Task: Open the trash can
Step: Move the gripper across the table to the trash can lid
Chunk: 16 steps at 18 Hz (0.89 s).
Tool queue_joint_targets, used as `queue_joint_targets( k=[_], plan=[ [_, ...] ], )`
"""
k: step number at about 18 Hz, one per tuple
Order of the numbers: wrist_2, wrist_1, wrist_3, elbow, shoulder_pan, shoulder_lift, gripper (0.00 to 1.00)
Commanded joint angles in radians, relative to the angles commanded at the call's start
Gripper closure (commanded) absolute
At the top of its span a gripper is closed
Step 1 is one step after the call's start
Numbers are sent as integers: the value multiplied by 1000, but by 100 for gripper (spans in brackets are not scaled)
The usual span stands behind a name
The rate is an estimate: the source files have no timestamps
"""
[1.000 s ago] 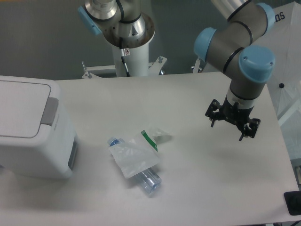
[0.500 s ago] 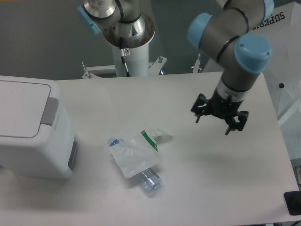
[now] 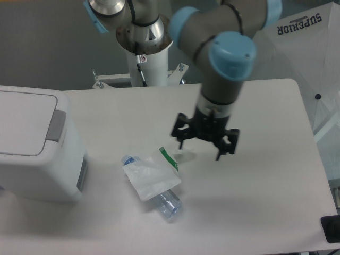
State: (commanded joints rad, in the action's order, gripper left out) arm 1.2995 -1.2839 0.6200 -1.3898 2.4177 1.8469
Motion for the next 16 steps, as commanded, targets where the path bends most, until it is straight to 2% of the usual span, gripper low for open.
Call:
queue_joint_targets(
  k=[2,7,10,16],
  plan=[
    [-41,3,-46,2,-31,-9,0],
    [-173,-3,-106,-29,-62,-75,0],
    [-181,-3,-118,-44,-77,-104,0],
    [-186,0,-189,-90,-167,-115,0]
  ],
)
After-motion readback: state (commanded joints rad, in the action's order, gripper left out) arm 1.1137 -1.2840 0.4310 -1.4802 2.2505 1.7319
